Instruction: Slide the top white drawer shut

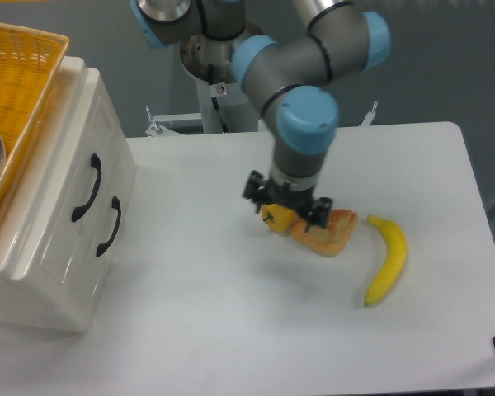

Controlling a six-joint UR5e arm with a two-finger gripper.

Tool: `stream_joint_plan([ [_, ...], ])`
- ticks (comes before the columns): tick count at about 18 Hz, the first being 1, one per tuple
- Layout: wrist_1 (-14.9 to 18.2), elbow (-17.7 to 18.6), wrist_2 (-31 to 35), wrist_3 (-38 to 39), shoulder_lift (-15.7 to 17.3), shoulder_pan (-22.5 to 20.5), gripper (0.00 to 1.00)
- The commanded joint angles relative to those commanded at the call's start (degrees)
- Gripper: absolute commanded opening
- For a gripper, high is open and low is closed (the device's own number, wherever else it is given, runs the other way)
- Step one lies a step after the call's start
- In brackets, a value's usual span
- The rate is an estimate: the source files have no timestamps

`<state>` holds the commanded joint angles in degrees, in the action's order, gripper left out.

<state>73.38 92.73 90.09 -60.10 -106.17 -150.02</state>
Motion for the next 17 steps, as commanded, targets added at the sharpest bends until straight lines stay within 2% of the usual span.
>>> stream_joint_plan([
  [4,1.1,-0.1,0.0,-7.6,2.0,-6.1,1.00],
  [8,1.0,-0.2,-0.2,-20.4,2.8,-11.7,1.00],
  [11,1.1,-0.4,-0.3,-28.0,4.0,-14.3,1.00],
  [17,1.5,-0.4,-0.5,-29.9,5.7,-16.4,1.00],
])
